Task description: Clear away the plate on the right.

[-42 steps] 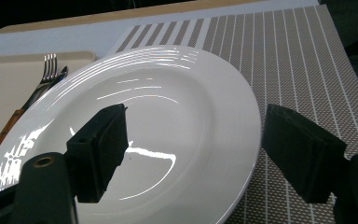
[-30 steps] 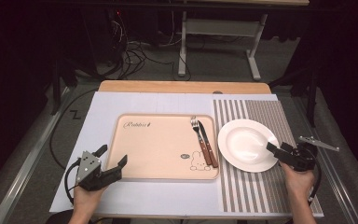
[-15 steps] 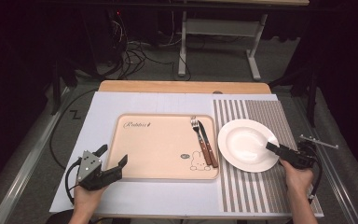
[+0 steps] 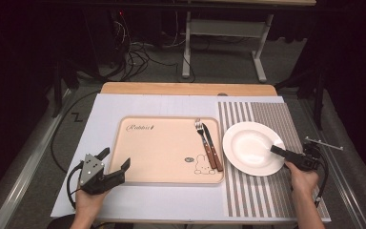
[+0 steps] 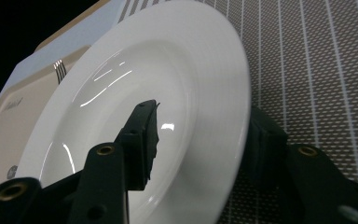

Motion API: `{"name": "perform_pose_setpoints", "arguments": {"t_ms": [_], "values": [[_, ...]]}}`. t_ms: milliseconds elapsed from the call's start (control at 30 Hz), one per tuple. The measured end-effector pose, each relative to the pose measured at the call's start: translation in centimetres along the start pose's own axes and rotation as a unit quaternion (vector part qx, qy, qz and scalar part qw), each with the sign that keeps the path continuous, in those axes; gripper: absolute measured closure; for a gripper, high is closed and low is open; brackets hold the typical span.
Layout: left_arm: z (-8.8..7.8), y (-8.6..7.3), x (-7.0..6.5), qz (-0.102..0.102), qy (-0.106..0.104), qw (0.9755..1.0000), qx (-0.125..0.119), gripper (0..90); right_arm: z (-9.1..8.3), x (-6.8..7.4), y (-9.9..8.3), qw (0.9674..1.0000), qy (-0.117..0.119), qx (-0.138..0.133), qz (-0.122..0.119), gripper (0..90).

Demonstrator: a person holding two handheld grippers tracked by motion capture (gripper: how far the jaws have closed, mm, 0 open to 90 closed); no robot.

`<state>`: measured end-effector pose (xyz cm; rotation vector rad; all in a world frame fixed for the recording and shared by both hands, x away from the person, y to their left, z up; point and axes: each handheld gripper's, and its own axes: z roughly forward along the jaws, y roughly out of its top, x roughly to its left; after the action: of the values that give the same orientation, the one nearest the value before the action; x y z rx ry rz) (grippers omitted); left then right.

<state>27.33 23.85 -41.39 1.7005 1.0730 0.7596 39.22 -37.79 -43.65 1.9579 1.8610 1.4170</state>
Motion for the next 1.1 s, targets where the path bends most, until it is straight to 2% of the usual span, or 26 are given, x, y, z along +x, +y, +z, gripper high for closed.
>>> {"name": "perform_pose_setpoints", "arguments": {"t_ms": [133,233,433,567,800,833,933,1100], "values": [[0.0,0.0,0.0,0.001,-0.002,1.0,0.001,21.5,0.5,-0.1,0.0,0.9997,0.01,0.019,0.014,56.6],[0.0,0.0,0.0,0.0,-0.001,1.0,0.001,21.5,0.6,-0.2,0.1,0.9995,0.013,0.024,0.016,58.5],[0.0,0.0,0.0,0.0,0.003,1.0,-0.001,21.5,0.8,-0.5,0.2,0.9986,0.019,0.03,0.039,66.5],[0.0,0.0,0.0,0.003,0.003,1.0,0.001,21.5,0.8,-0.7,0.3,0.9982,0.019,0.036,0.045,68.8],[0.0,0.0,0.1,0.0,0.003,1.0,-0.002,21.3,0.9,-0.4,0.6,0.998,0.003,0.047,0.043,72.2],[0.0,0.0,0.1,0.0,0.003,1.0,-0.002,21.3,1.0,-0.5,0.7,0.998,0.006,0.048,0.041,72.4],[-0.1,0.0,0.0,0.002,0.005,1.0,-0.001,21.0,1.1,-0.6,0.6,0.9971,0.015,0.048,0.057,74.0],[0.0,0.0,0.1,0.001,0.005,1.0,-0.002,20.3,1.2,-0.8,0.7,0.9964,0.024,0.051,0.063,75.4]]}}
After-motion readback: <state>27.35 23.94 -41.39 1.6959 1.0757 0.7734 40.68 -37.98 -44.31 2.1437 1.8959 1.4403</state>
